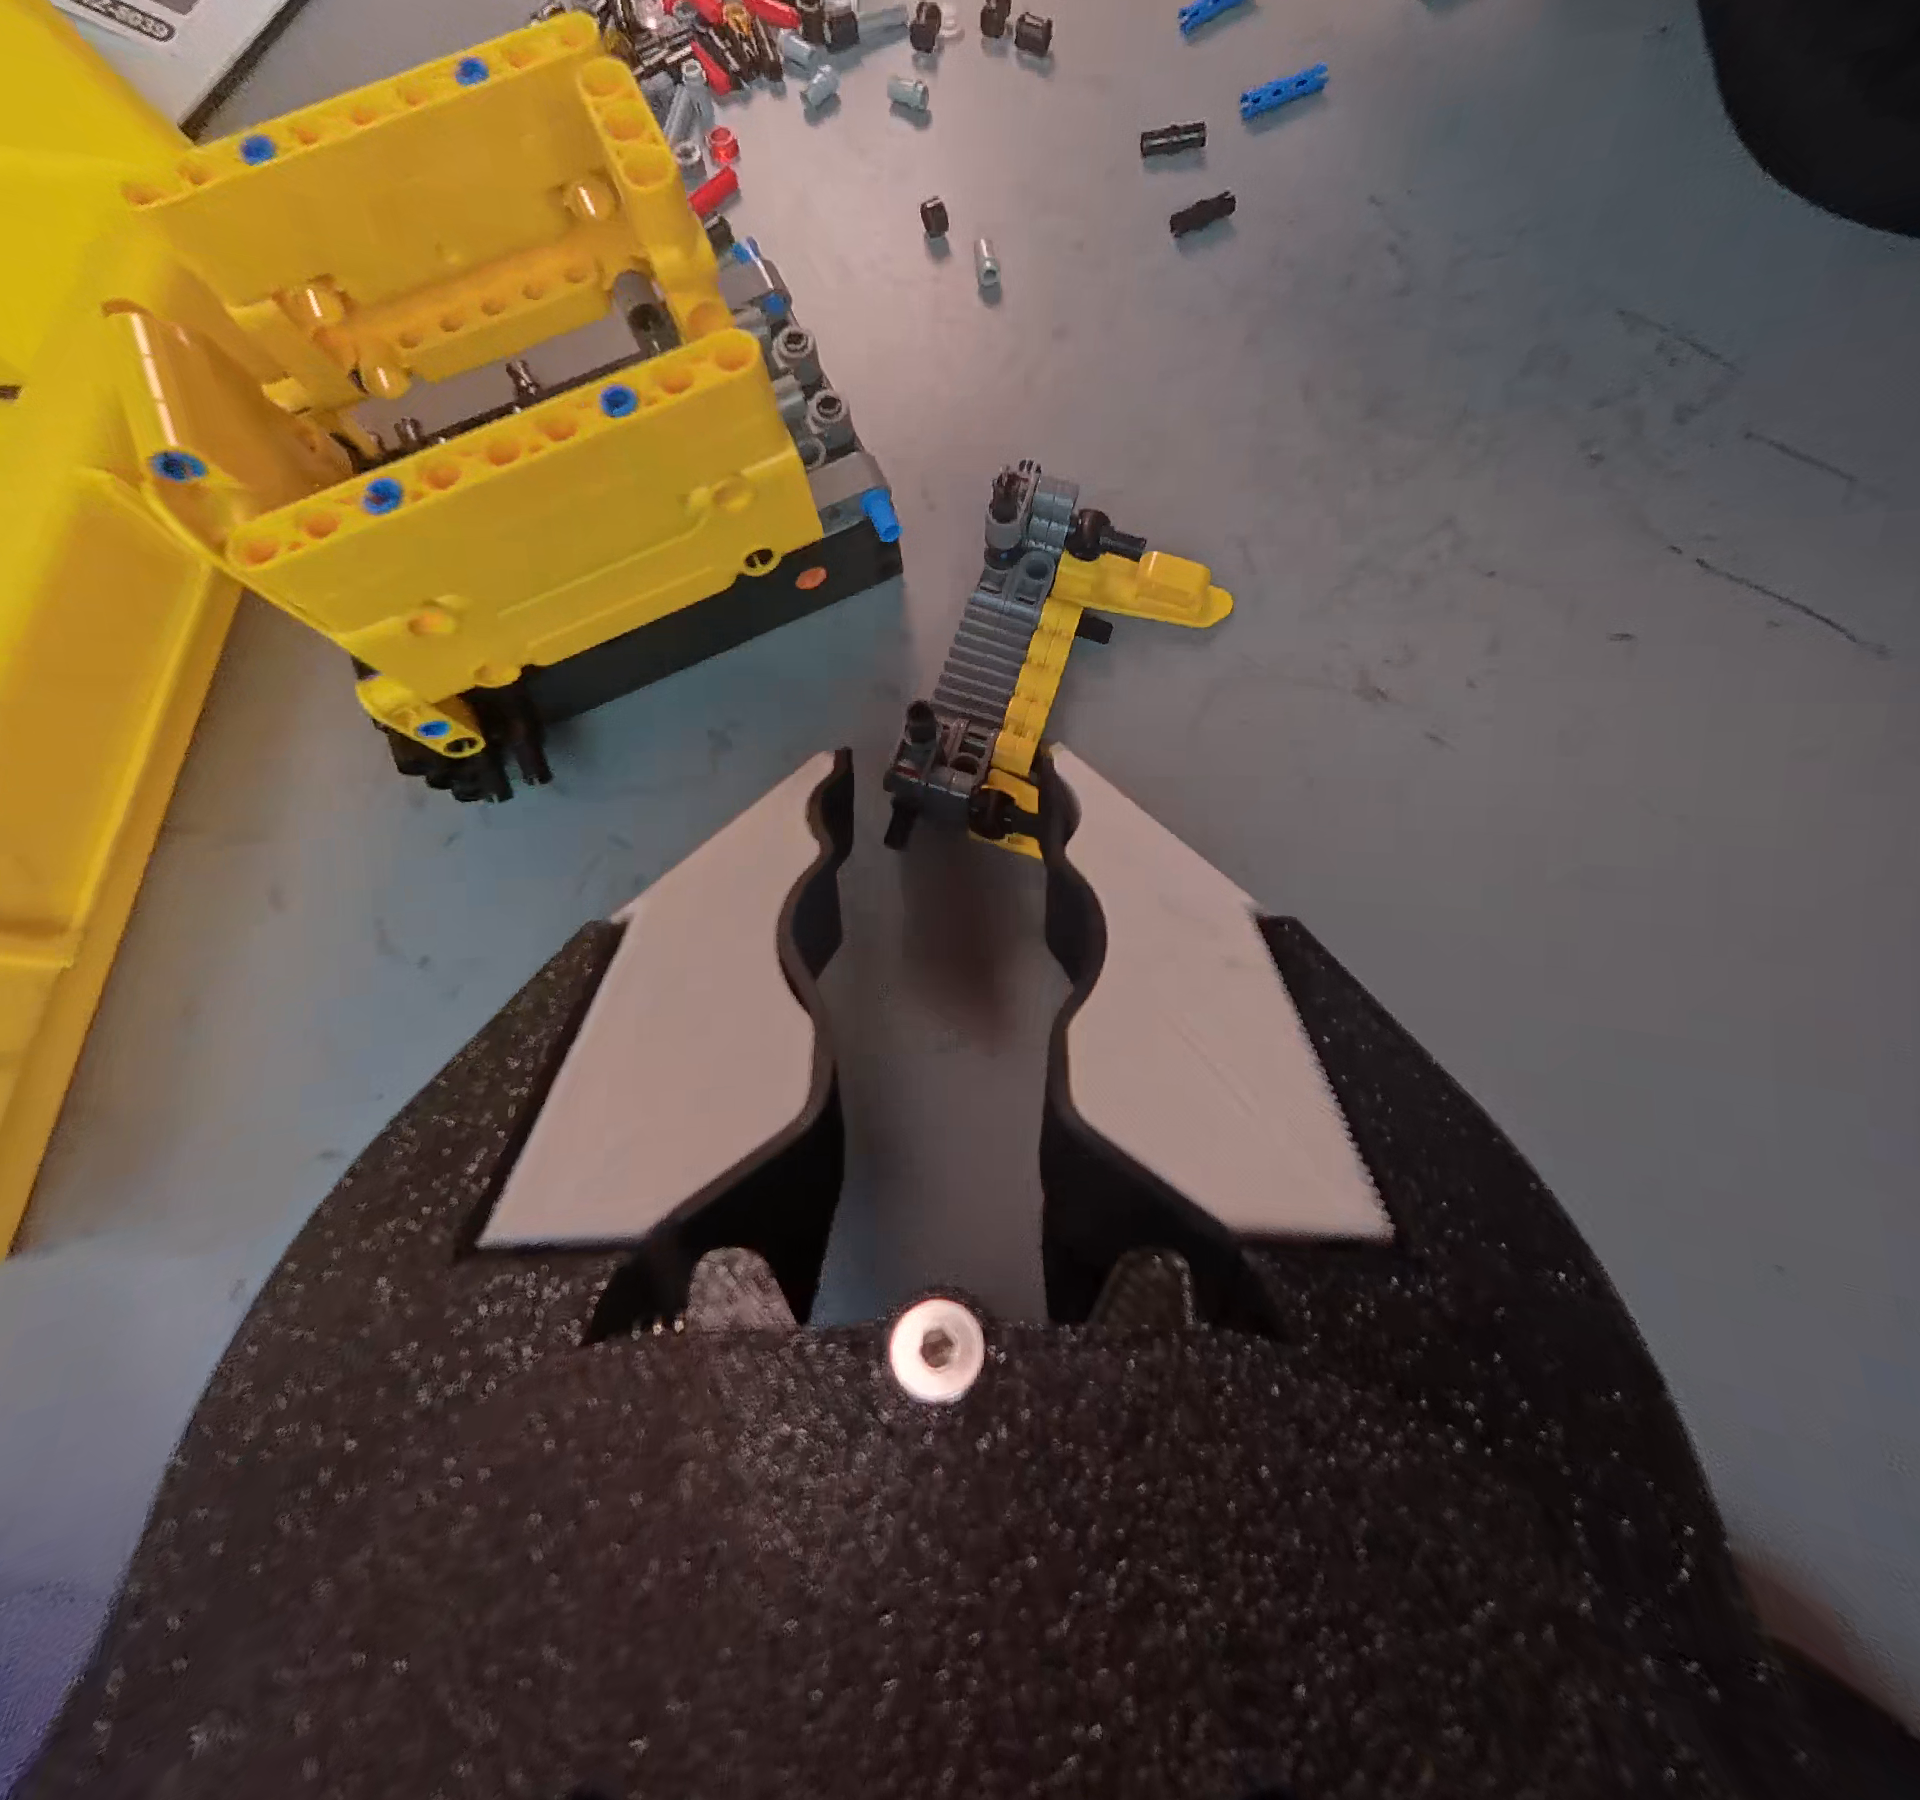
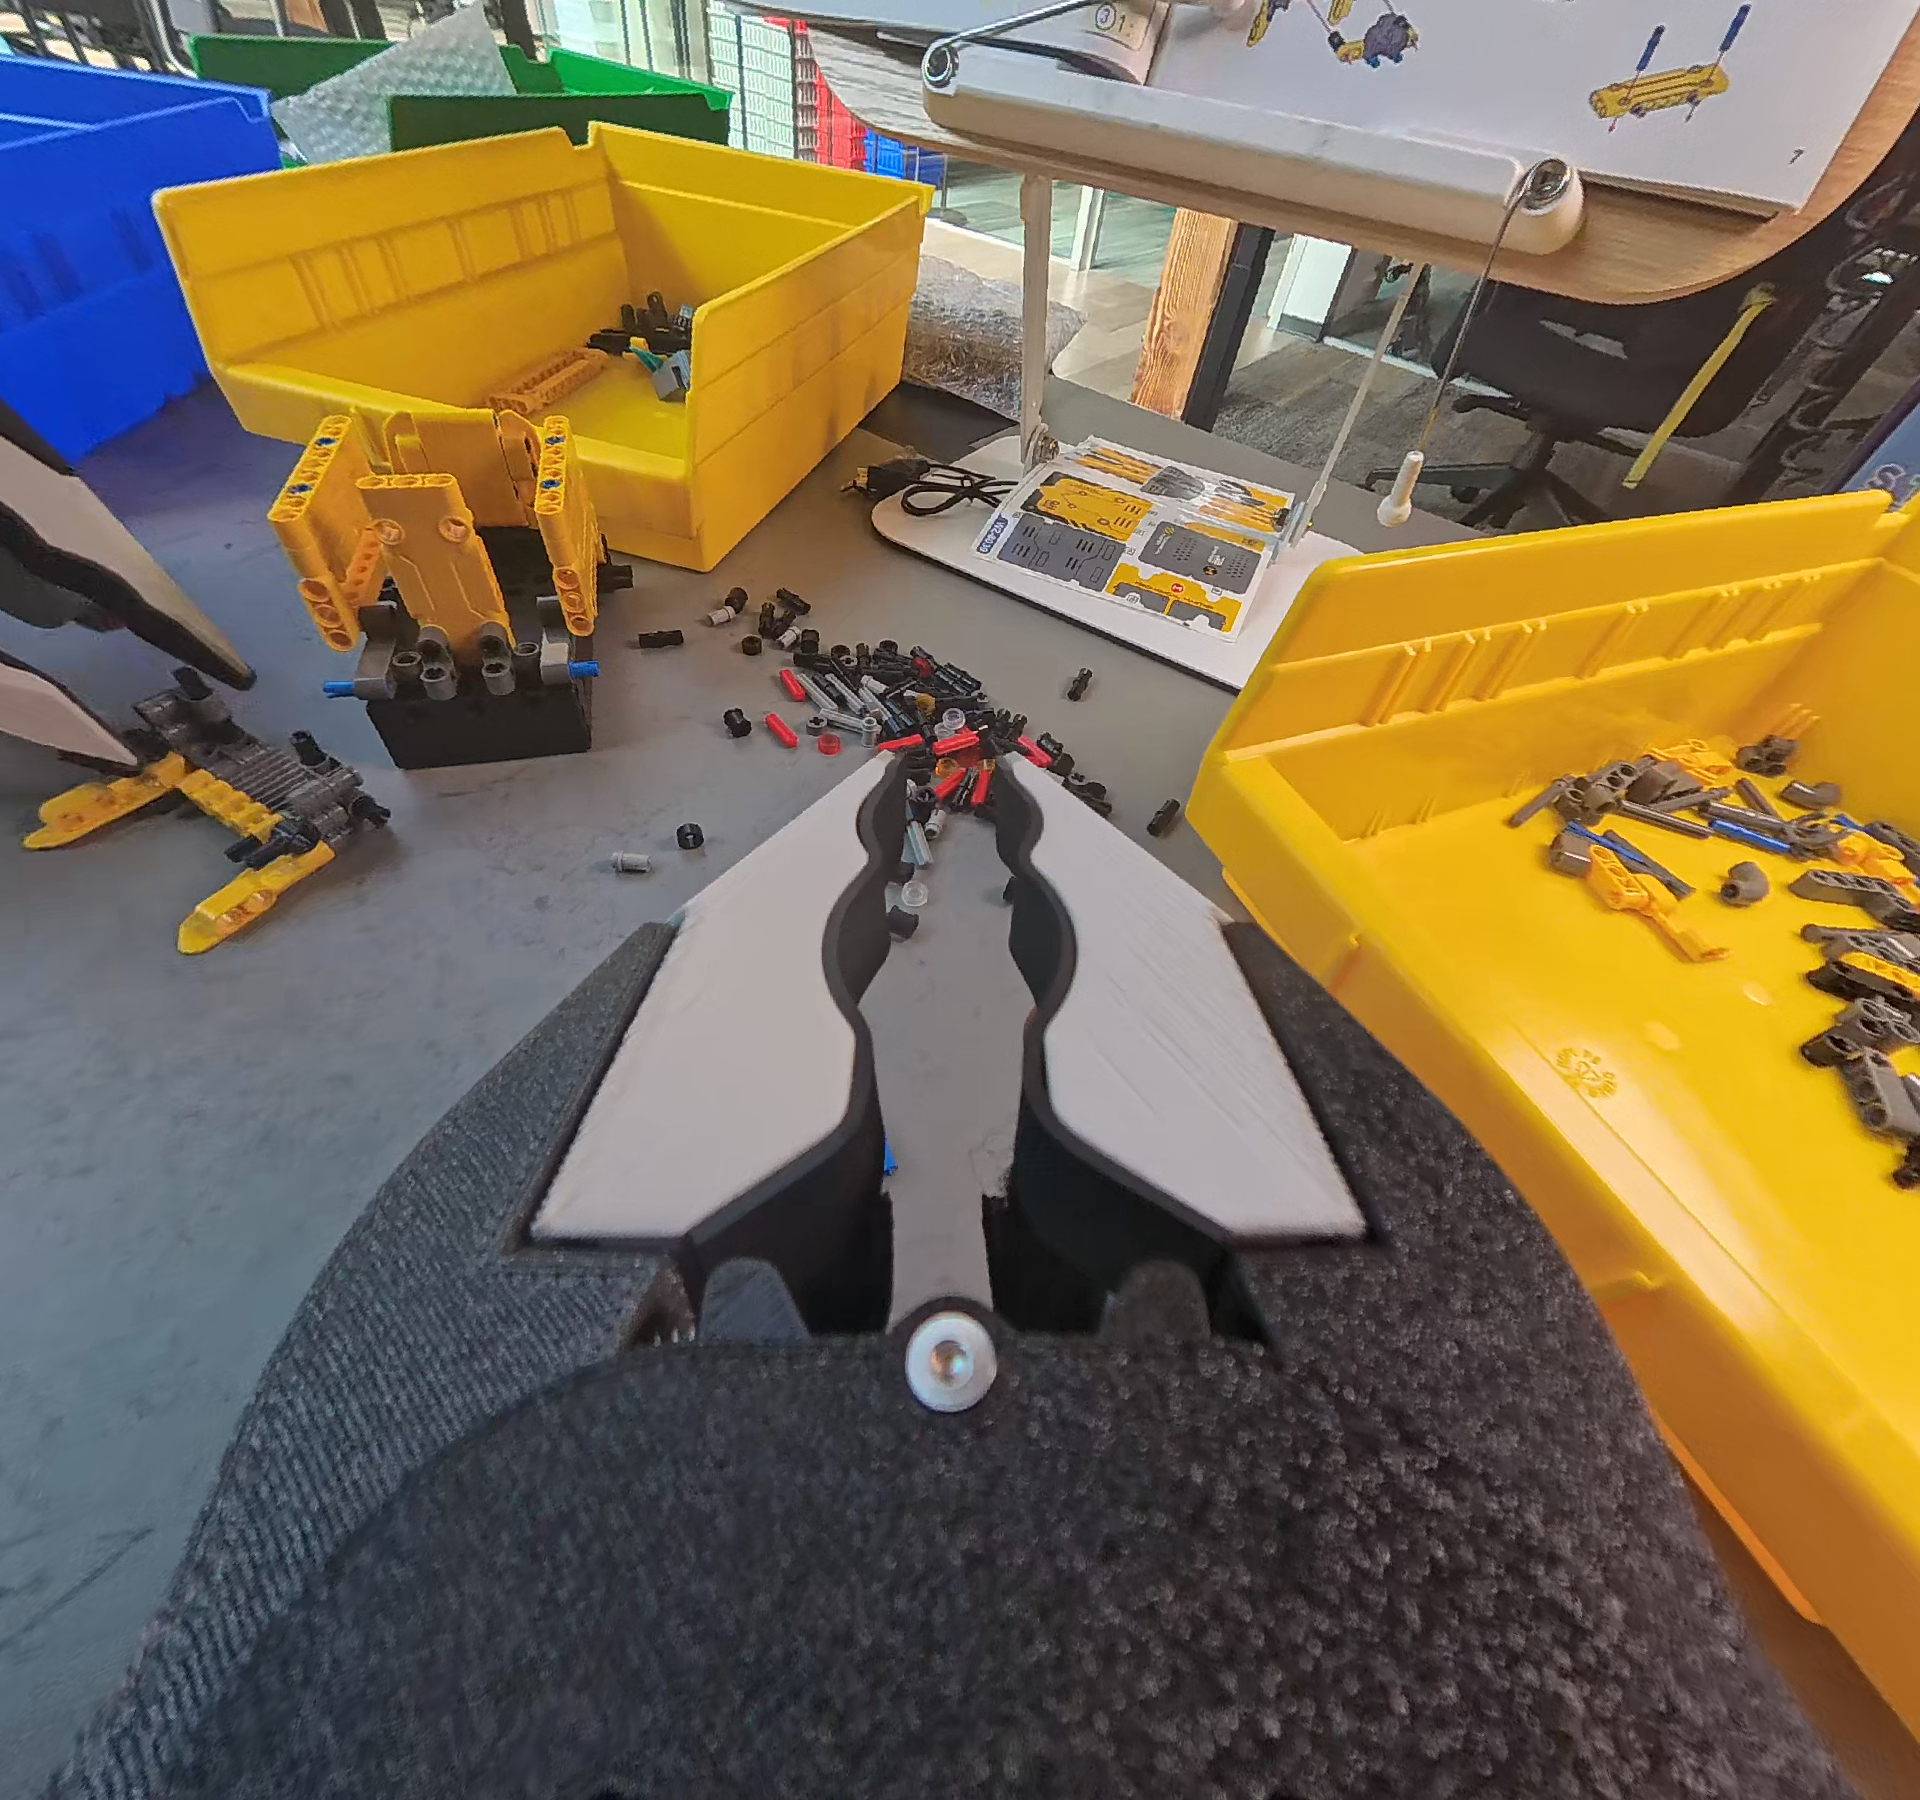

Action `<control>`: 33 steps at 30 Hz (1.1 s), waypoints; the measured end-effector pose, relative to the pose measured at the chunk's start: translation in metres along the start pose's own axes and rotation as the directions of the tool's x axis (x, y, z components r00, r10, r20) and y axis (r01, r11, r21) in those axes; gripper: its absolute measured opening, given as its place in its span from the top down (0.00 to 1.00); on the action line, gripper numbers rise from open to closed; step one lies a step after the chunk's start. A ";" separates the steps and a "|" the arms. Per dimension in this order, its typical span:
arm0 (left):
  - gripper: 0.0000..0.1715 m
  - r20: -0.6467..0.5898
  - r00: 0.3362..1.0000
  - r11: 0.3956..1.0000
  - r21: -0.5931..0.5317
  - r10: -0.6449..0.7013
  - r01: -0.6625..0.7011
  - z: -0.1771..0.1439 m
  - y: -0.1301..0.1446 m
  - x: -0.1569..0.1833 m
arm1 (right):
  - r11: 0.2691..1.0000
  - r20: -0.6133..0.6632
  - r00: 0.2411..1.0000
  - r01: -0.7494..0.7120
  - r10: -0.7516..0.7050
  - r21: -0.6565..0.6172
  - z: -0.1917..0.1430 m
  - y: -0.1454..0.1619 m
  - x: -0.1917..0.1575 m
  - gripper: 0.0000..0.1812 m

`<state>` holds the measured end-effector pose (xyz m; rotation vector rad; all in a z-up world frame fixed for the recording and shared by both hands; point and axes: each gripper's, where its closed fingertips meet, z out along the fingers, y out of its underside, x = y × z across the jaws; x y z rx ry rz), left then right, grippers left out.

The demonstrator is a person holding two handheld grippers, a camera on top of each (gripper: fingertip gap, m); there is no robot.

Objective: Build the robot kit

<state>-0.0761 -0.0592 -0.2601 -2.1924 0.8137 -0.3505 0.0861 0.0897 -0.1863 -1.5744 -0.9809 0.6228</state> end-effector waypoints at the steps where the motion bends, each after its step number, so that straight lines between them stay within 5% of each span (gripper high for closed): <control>1: 0.78 -0.012 1.000 0.999 0.031 -0.010 0.010 -0.003 -0.005 0.001 | 1.000 0.002 1.000 0.001 -0.001 0.001 0.000 0.000 0.000 0.92; 5: 0.73 -0.016 1.000 0.974 0.225 -0.024 0.027 -0.018 -0.037 0.000 | 1.000 0.007 1.000 -0.001 0.001 0.015 -0.001 -0.003 -0.001 0.92; 11: 0.71 0.084 0.984 0.841 0.533 -0.156 0.088 -0.051 -0.077 -0.027 | 0.999 0.002 1.000 -0.010 0.010 0.038 -0.003 -0.007 0.000 0.91; 20: 0.69 0.263 0.931 0.789 0.613 -0.254 0.042 -0.070 -0.078 -0.059 | 0.998 -0.017 1.000 -0.020 0.021 0.067 -0.005 -0.011 0.005 0.90; 33: 0.71 0.280 0.900 0.724 0.688 -0.334 0.054 -0.091 -0.081 -0.071 | 0.995 -0.009 0.999 -0.040 0.041 0.090 -0.004 -0.013 0.004 0.90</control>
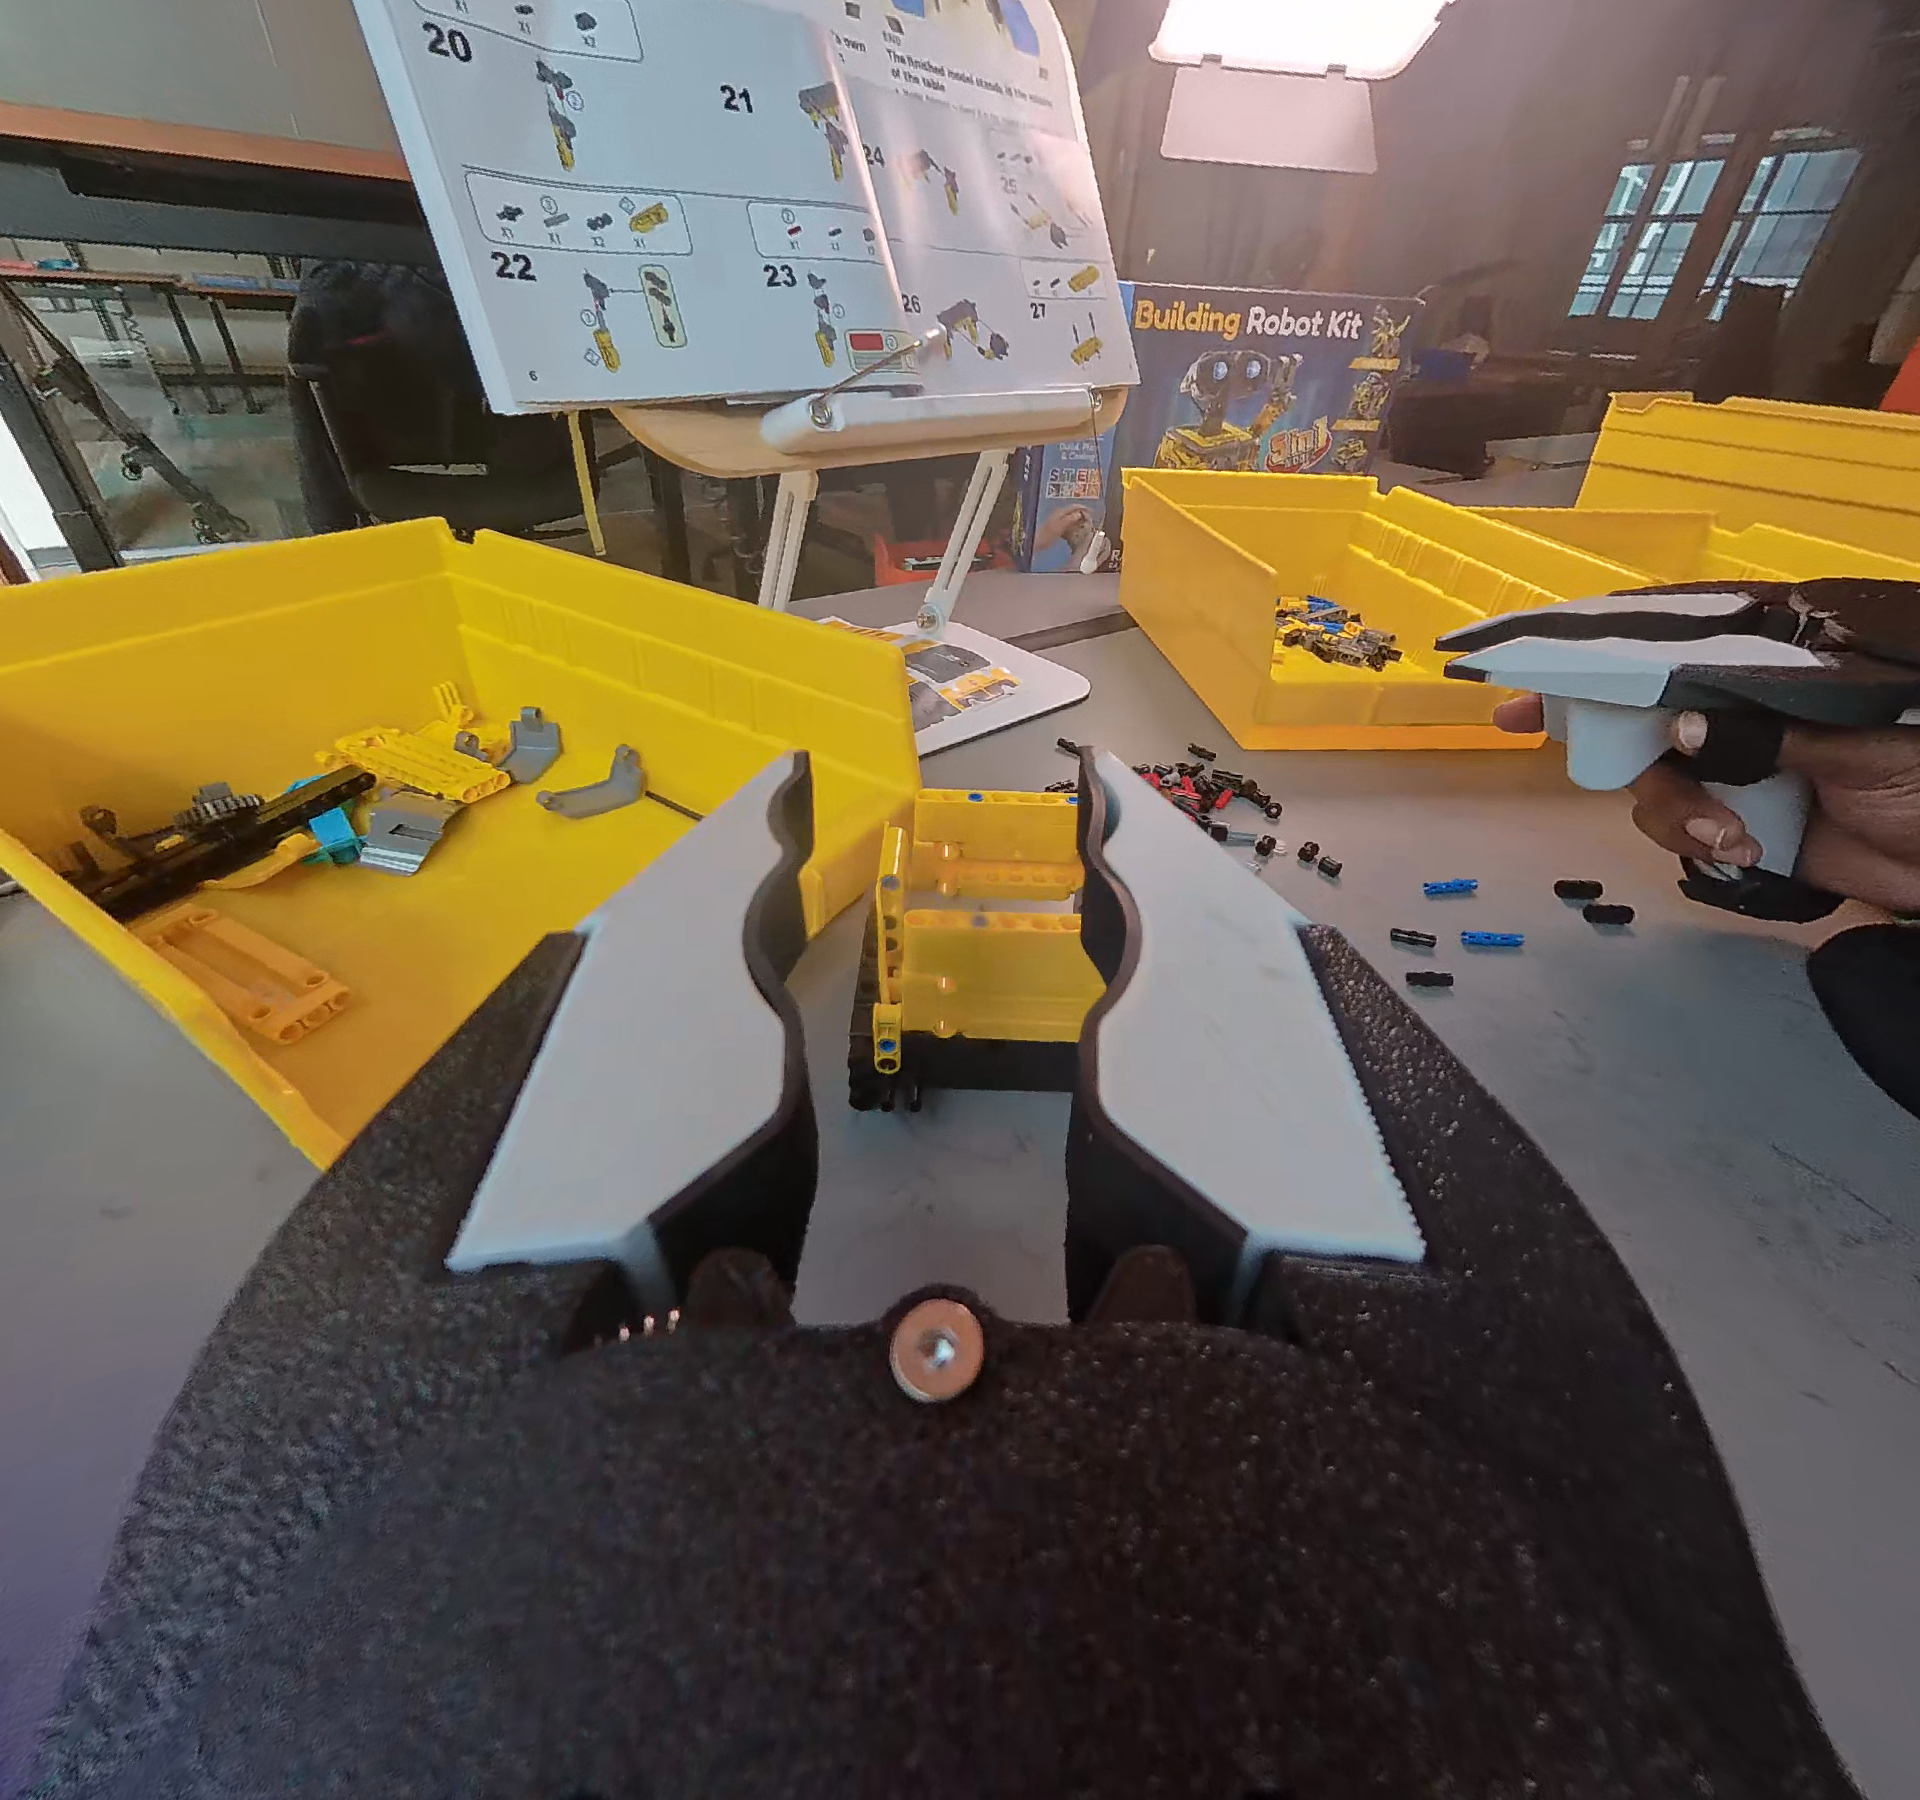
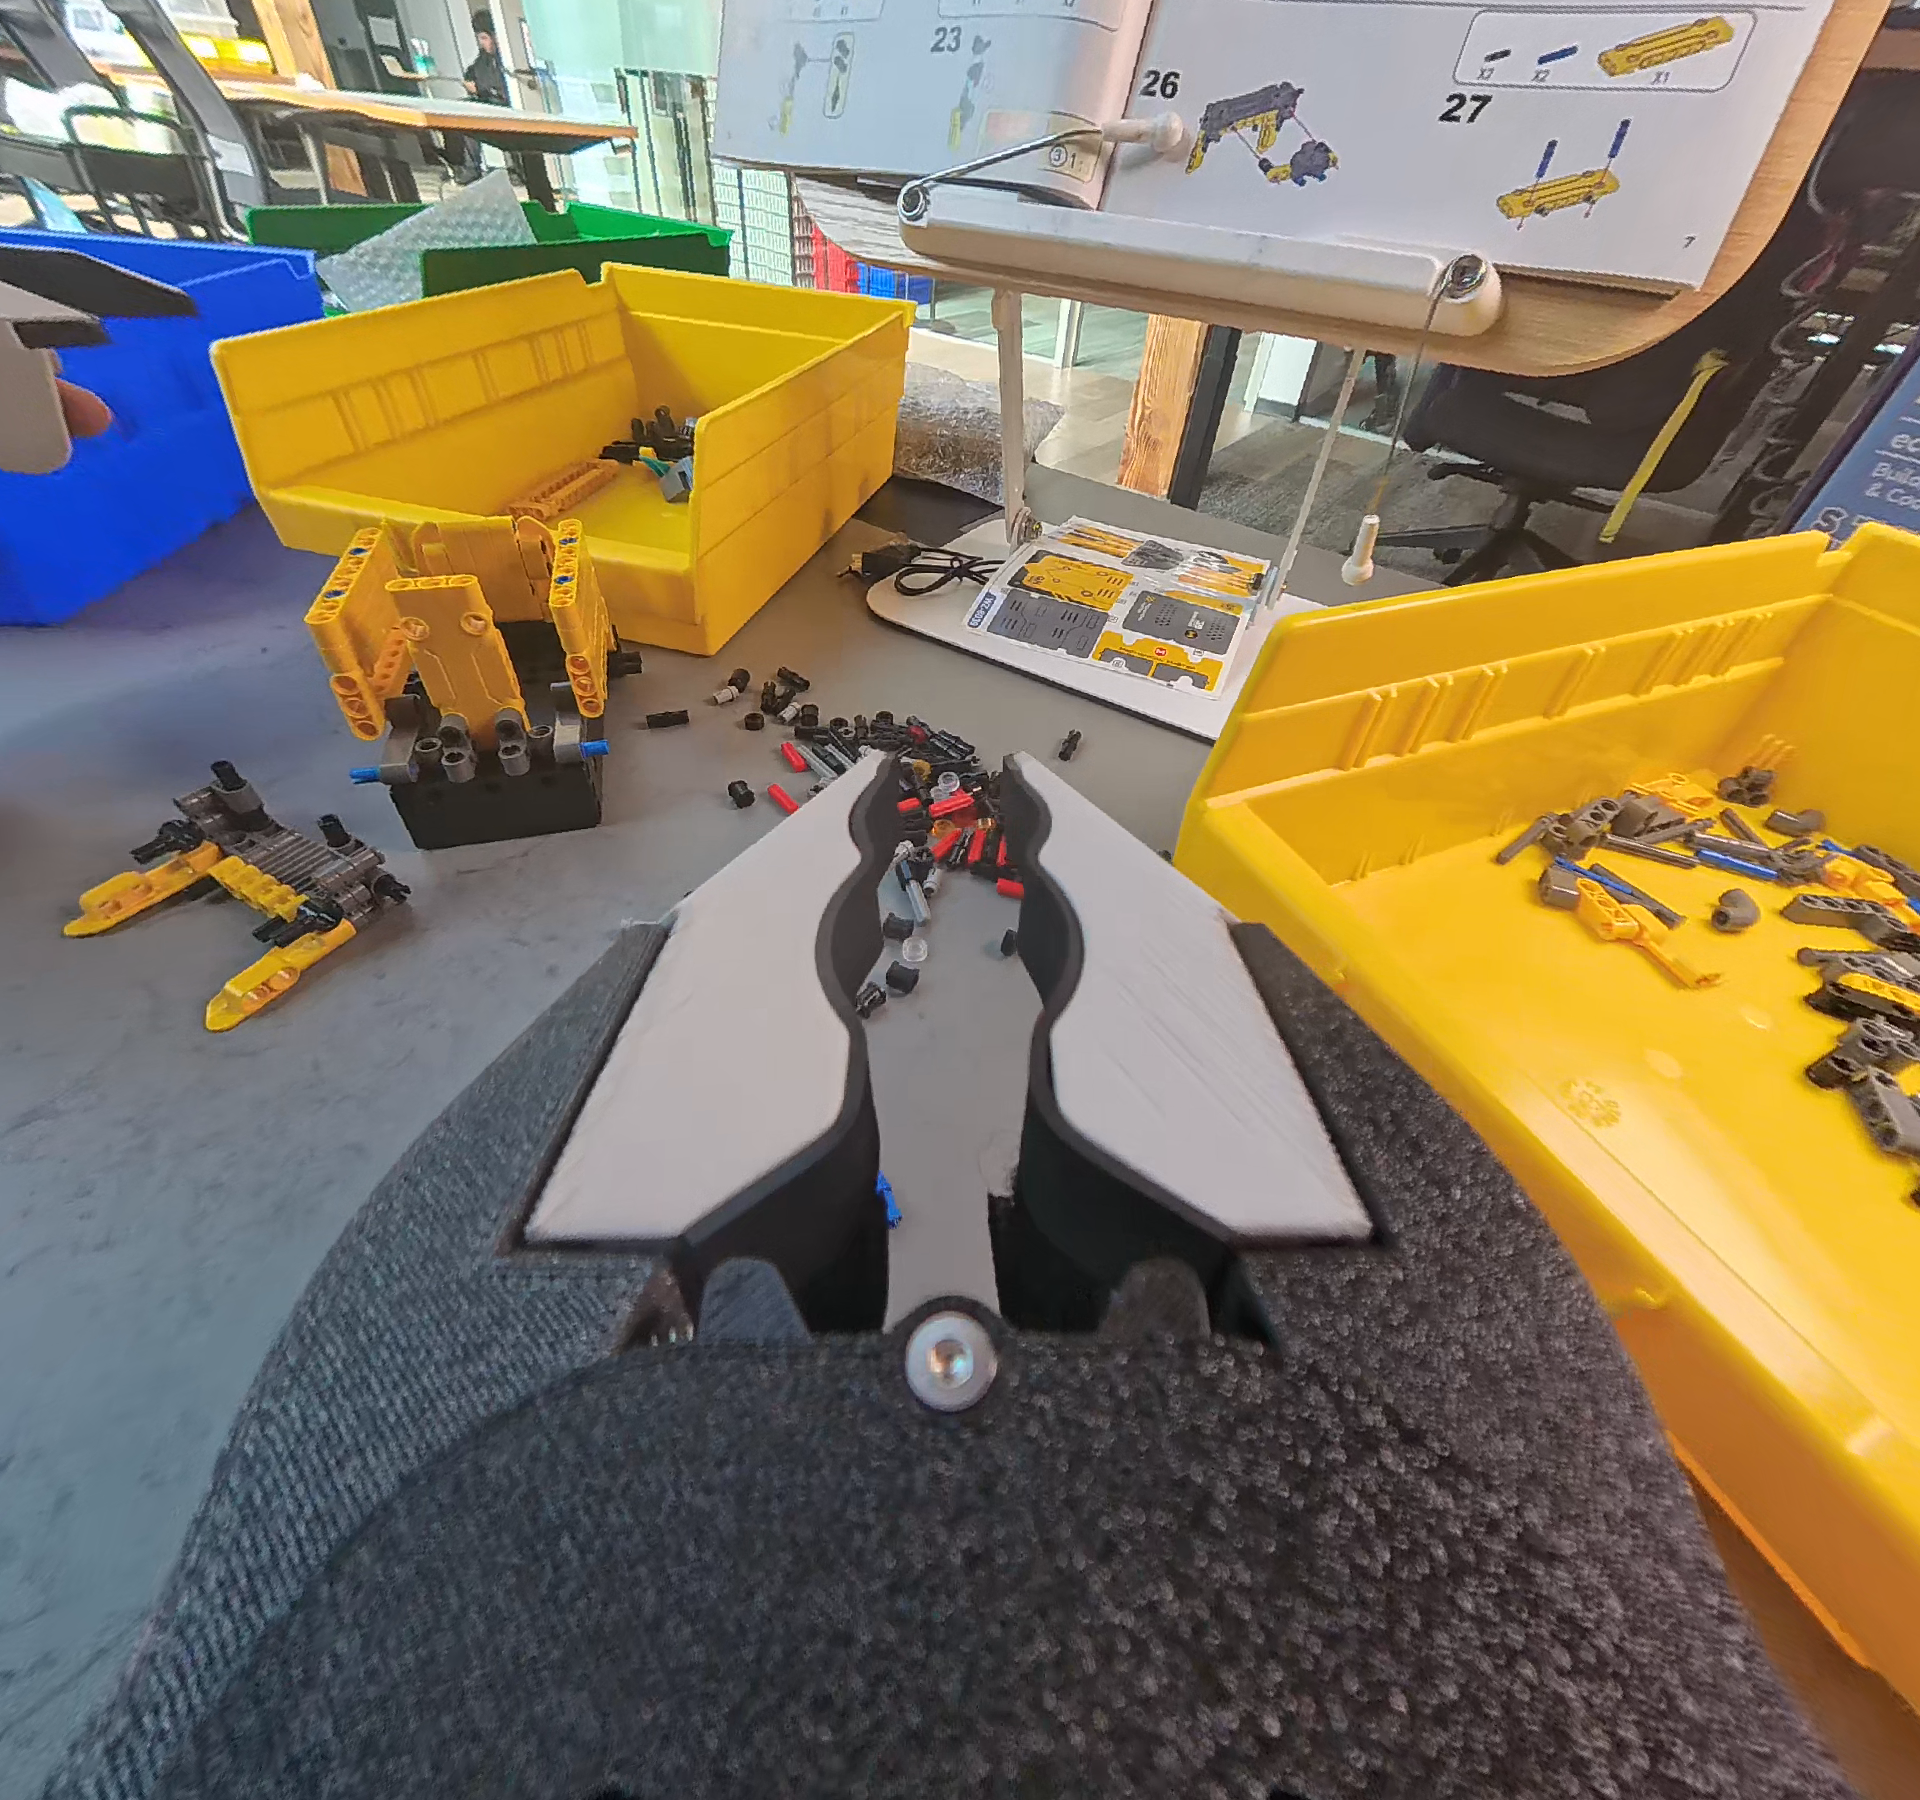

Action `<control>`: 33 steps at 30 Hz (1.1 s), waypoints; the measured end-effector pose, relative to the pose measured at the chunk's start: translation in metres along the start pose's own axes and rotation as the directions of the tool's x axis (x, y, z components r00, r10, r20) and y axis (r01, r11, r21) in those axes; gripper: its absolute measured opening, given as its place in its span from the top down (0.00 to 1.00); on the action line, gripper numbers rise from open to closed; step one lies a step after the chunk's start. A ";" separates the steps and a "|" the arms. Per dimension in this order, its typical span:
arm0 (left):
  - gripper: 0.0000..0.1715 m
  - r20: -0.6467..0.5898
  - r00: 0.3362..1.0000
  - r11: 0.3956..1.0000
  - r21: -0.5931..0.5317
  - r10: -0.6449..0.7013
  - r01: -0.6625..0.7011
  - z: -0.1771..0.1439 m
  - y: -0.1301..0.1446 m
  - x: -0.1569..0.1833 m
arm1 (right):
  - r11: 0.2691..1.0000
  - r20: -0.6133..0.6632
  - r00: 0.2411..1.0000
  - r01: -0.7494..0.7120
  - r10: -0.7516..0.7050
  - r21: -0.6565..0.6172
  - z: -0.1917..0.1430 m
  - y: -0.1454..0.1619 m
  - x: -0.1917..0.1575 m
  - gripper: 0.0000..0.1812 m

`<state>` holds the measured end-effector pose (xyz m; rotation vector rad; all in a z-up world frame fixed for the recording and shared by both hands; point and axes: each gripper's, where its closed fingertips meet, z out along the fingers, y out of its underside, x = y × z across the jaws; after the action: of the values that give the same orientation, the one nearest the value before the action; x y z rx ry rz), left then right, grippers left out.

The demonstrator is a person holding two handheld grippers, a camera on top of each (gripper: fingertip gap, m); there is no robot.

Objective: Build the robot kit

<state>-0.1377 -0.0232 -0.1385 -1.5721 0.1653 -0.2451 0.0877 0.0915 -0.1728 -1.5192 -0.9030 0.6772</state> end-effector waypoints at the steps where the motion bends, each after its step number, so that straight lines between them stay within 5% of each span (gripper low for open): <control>1: 0.71 0.001 1.000 1.000 0.000 0.009 -0.009 0.000 0.000 0.000 | 1.000 0.004 1.000 -0.002 0.002 0.002 0.000 0.000 -0.002 0.90; 12: 0.74 0.016 0.999 0.999 -0.018 0.041 -0.041 0.002 0.005 -0.001 | 1.000 -0.010 1.000 0.024 -0.024 -0.001 -0.002 -0.002 -0.003 0.99; 19: 0.76 0.044 0.999 0.998 -0.048 0.033 -0.031 0.006 0.017 -0.009 | 1.000 -0.088 0.996 0.002 -0.004 -0.029 -0.005 -0.001 0.012 0.90; 24: 0.73 0.060 0.998 0.998 -0.068 0.010 -0.006 0.009 0.023 -0.014 | 0.998 -0.138 0.990 -0.044 0.038 -0.040 -0.008 -0.002 0.025 0.68; 28: 0.72 0.073 0.997 0.997 -0.080 0.022 -0.016 0.010 0.026 -0.015 | 0.989 -0.143 0.987 -0.093 0.076 -0.112 -0.004 0.008 0.026 0.38; 33: 0.72 0.070 0.997 0.996 -0.090 0.035 -0.029 0.012 0.028 -0.013 | 0.988 -0.118 0.991 -0.075 0.059 -0.139 0.000 0.013 0.018 0.35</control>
<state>-0.1459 -0.0091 -0.1676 -1.6630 0.1476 -0.1581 0.0995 0.1065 -0.1845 -1.7047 -0.8315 0.5776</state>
